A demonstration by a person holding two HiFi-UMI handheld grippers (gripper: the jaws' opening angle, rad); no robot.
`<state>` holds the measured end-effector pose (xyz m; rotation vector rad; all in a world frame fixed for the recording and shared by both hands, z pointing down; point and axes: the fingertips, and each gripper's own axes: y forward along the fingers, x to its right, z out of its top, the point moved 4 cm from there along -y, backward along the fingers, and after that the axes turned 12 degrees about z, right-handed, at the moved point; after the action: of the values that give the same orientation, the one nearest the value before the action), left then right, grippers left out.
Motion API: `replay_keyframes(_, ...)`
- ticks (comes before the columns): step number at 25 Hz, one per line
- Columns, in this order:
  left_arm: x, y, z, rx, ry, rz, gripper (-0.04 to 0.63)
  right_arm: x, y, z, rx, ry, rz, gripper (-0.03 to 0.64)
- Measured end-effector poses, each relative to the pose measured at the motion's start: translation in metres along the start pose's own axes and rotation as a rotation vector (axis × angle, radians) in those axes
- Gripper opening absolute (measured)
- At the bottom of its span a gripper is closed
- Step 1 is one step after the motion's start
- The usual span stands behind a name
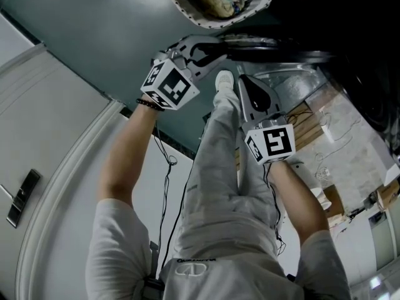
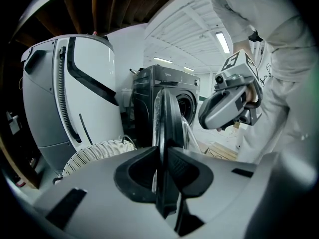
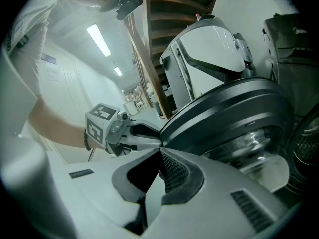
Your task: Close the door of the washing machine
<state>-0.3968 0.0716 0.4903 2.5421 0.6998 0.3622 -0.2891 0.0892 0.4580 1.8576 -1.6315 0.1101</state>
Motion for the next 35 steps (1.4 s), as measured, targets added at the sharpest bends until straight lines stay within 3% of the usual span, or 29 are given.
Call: replay_keyframes(35,0.16,-0.013,0.017,-0.107,-0.181,0.162,0.069,0.007,-0.147,-0.107,0.011,0.101,-0.151,0.011)
